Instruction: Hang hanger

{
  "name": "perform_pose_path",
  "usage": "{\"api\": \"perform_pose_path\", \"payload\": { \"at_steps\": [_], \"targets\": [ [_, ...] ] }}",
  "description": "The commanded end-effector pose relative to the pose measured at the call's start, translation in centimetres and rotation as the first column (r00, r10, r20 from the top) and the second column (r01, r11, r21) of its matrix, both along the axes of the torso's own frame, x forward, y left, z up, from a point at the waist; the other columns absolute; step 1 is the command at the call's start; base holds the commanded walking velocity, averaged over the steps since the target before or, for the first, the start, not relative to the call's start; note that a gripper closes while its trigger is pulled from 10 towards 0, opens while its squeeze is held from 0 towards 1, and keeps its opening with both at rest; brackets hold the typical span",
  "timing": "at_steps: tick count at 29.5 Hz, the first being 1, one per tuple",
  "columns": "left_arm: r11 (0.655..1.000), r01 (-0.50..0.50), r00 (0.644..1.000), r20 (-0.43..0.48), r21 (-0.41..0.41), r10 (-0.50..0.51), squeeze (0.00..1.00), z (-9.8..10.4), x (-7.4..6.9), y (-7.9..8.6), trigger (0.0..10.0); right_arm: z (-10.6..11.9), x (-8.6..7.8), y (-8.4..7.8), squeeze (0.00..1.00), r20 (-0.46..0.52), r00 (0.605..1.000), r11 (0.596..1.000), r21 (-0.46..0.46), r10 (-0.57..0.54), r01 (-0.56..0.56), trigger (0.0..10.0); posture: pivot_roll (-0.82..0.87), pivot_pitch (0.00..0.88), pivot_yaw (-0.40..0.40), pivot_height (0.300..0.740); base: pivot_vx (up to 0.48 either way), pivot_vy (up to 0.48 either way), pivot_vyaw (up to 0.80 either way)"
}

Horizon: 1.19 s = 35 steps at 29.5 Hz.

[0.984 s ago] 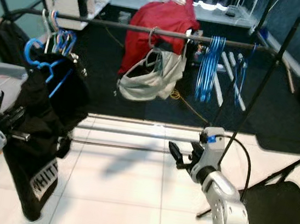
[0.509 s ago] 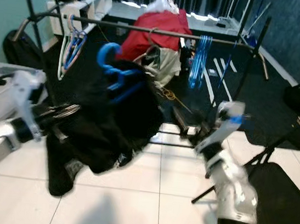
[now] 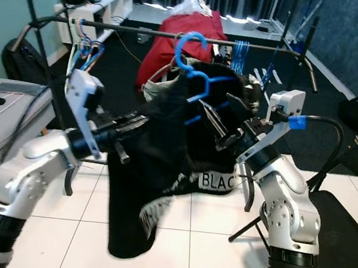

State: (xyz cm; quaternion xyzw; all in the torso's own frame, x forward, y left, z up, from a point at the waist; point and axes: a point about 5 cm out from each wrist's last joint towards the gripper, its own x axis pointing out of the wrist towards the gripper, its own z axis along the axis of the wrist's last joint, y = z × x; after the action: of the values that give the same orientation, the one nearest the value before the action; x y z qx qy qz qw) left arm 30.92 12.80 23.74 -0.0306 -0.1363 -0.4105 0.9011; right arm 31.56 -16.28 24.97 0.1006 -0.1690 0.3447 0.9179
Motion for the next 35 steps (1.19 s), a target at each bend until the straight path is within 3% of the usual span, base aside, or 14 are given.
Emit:
{"api": "perform_pose_path", "payload": {
  "at_steps": [1,2,7,12,18,21,25,32,35],
  "targets": [
    [1.0,-0.006,0.999,0.032,-0.025,0.007,0.0,0.8,-0.2,0.4,10.0,-0.6,0.1,-0.6,0.27,-0.022,0.998,0.999,-0.002,-0.055,0.055,10.0,-0.07,0.043,-0.039,0.74,0.0,0.0,0.0],
    [1.0,-0.014,0.999,0.03,-0.027,0.015,0.0,0.8,-0.2,0.6,10.0,-0.8,0.2,-0.9,0.0,-0.029,0.997,0.997,-0.009,-0.078,0.078,10.0,-0.07,0.043,-0.039,0.74,0.0,0.0,0.0],
    [0.999,-0.024,0.999,0.035,-0.046,0.026,0.0,1.2,-0.3,1.4,10.0,-1.3,0.5,-2.2,0.0,-0.037,0.989,0.989,-0.038,-0.142,0.14,10.0,-0.07,0.048,-0.042,0.74,0.0,0.0,0.0],
    [0.998,0.03,0.999,0.042,-0.061,-0.028,0.0,1.8,-1.0,1.5,10.0,-1.1,0.6,-3.1,0.0,-0.026,0.983,0.984,-0.029,-0.179,0.179,10.0,-0.06,0.054,-0.043,0.74,0.0,0.0,0.0],
    [0.993,0.103,0.994,0.045,-0.054,-0.1,0.0,2.0,-1.7,1.0,10.0,-0.4,0.6,-4.5,0.0,-0.015,0.982,0.98,0.057,-0.191,0.191,10.0,-0.06,0.055,-0.041,0.74,0.0,0.0,0.0],
    [0.987,0.156,0.987,0.047,-0.047,-0.154,0.0,2.2,-2.3,0.3,10.0,0.4,-0.2,-5.4,0.0,0.014,0.994,0.982,0.159,-0.104,0.101,10.0,-0.06,0.057,-0.039,0.74,0.0,0.0,0.0],
    [0.986,0.162,0.986,0.048,-0.048,-0.159,0.0,2.3,-2.4,0.2,10.0,0.3,-0.5,-5.8,0.0,0.027,0.995,0.984,0.151,-0.097,0.091,10.0,-0.06,0.058,-0.038,0.74,0.0,0.0,0.0],
    [0.979,0.197,0.979,0.056,-0.052,-0.194,0.0,3.0,-2.9,-0.1,10.0,0.2,-0.5,-9.9,0.0,0.028,0.971,0.947,0.232,-0.237,0.224,10.0,-0.04,0.062,-0.031,0.74,0.0,0.0,0.0],
    [0.976,0.212,0.976,0.058,-0.055,-0.209,0.0,3.2,-3.1,-0.2,10.0,0.2,-0.7,-10.3,0.0,0.031,0.97,0.942,0.248,-0.239,0.225,10.0,-0.04,0.062,-0.03,0.74,0.0,0.0,0.0]
  ]
}}
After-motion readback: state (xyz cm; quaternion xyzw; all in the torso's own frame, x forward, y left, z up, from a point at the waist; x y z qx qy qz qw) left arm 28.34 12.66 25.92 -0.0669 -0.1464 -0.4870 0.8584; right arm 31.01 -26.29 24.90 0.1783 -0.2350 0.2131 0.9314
